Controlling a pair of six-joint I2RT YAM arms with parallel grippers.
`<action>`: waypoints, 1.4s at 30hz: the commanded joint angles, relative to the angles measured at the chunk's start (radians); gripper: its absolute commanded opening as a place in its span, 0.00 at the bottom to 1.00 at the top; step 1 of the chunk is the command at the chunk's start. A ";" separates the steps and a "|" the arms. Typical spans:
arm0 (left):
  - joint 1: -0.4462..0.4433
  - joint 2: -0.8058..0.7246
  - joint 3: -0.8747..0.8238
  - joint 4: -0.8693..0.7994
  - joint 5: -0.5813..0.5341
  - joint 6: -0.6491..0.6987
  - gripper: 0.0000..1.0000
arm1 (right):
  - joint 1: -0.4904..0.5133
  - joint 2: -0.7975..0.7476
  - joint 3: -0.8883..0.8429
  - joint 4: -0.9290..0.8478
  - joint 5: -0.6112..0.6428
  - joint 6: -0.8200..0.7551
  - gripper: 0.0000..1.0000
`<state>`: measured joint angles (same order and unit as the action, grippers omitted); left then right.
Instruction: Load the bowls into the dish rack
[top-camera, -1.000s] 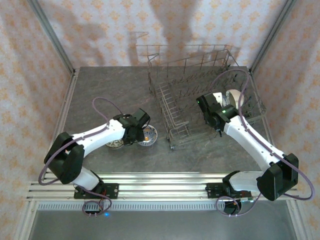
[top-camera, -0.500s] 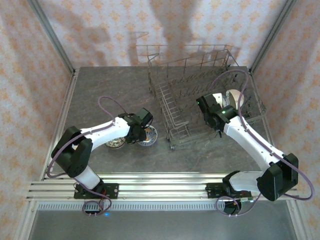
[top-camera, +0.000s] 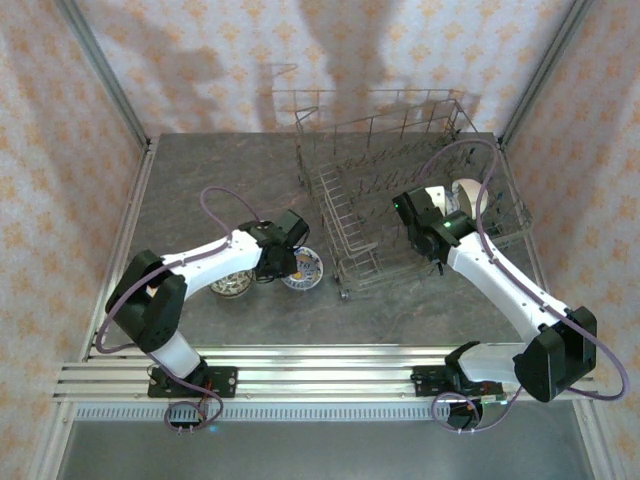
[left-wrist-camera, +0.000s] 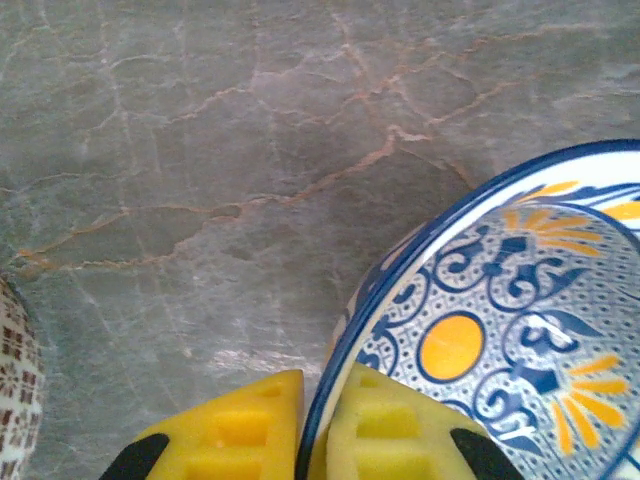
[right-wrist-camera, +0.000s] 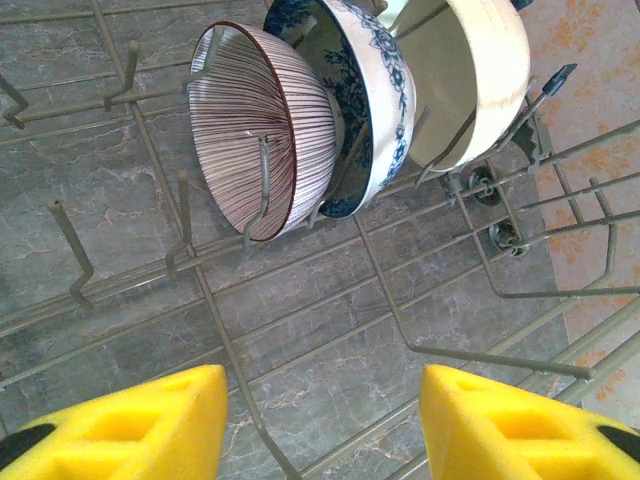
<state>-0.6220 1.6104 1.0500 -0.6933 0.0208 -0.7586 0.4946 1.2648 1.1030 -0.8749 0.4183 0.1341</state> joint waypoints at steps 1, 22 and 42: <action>-0.002 -0.041 -0.040 -0.001 -0.028 0.001 0.06 | 0.000 -0.006 0.003 -0.007 0.024 0.015 0.53; 0.000 -0.326 0.019 -0.062 -0.146 0.087 0.00 | -0.007 0.033 0.077 0.029 -0.087 -0.005 0.52; 0.097 -0.255 0.518 -0.032 0.004 0.380 0.00 | -0.037 0.200 0.580 0.024 -0.395 -0.144 0.44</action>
<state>-0.5579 1.3300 1.4940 -0.7567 -0.0322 -0.4423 0.4610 1.4521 1.5967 -0.8337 0.1127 0.0532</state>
